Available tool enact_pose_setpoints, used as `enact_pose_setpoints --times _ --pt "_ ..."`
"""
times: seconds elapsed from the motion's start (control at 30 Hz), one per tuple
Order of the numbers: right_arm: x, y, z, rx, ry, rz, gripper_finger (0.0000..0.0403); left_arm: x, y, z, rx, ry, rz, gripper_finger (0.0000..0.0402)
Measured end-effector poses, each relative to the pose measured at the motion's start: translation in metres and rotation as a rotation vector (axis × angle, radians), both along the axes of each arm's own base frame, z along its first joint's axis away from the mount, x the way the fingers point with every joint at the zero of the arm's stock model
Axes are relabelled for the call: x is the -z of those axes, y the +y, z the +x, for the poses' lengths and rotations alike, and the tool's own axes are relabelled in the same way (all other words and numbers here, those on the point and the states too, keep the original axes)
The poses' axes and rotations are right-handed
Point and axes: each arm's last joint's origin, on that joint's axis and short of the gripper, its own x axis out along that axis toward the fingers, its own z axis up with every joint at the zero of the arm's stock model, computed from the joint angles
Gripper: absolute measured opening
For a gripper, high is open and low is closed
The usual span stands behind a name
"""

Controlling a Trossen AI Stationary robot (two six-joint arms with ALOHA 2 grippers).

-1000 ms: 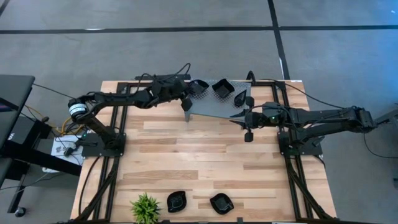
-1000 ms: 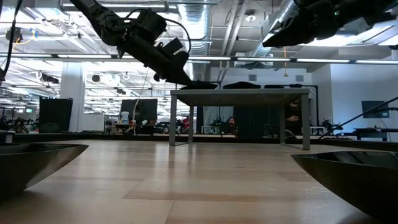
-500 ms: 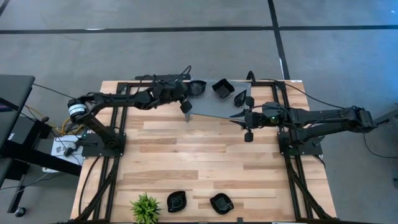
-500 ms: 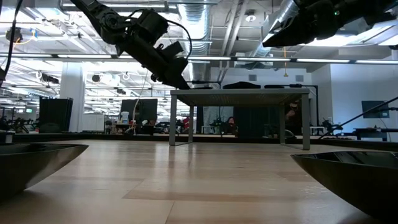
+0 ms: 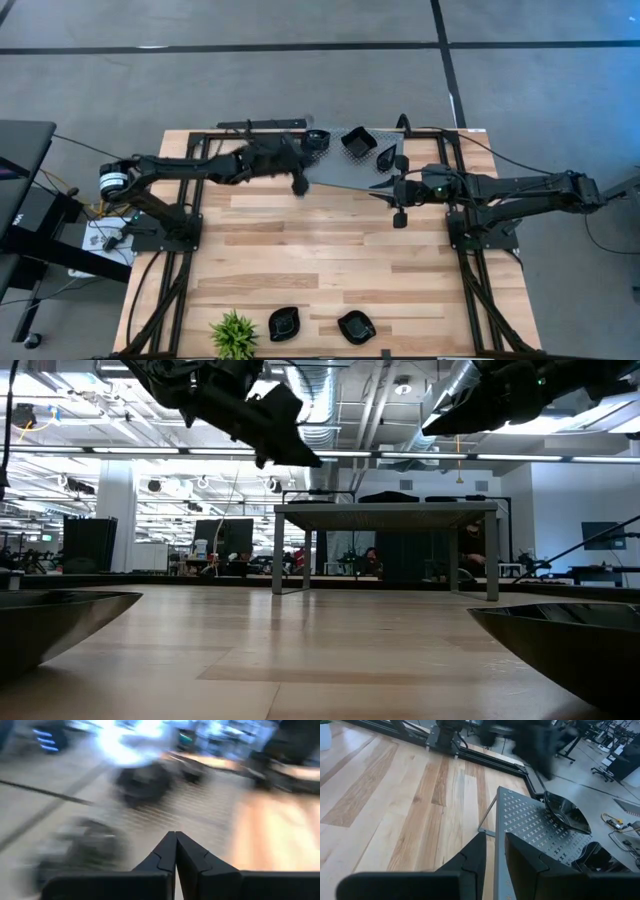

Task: Pick & Place Mini shaped plates
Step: Stack the black leaf-shaped plate on the other black leaf-shaped plates on the shelf

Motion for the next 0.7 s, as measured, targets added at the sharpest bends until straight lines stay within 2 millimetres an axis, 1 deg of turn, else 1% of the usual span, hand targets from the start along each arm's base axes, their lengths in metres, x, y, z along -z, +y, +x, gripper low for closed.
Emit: enact_pose_setpoints --times 0.07,0.13,0.27,0.37,0.47,0.53,0.7 --pt "0.000 0.000 0.000 0.000 0.000 0.000 0.0066 0.006 -0.022 0.004 0.117 0.044 -0.041 0.0008" --pt "0.000 0.000 0.000 0.000 -0.001 0.002 0.0066 0.007 -0.050 0.009 0.223 0.062 -0.053 0.0008" --pt "0.000 0.000 0.000 0.001 0.000 0.003 0.0066 0.007 -0.112 0.010 0.411 0.080 -0.070 0.0010" --pt "0.000 0.000 0.000 0.000 -0.001 0.003 0.0066 0.011 -0.163 0.004 0.531 0.111 -0.145 0.0022" --pt "0.000 0.000 0.000 0.003 -0.005 0.010 0.0066 0.022 -0.207 -0.009 0.528 0.192 -0.214 0.0048" --pt "0.000 0.000 0.000 0.002 -0.006 0.010 0.0066 0.029 -0.230 -0.021 0.491 0.250 -0.250 0.0071" --pt "-0.002 0.000 0.001 0.002 -0.025 0.006 0.0066 0.046 -0.272 -0.053 0.381 0.391 -0.417 0.0123"
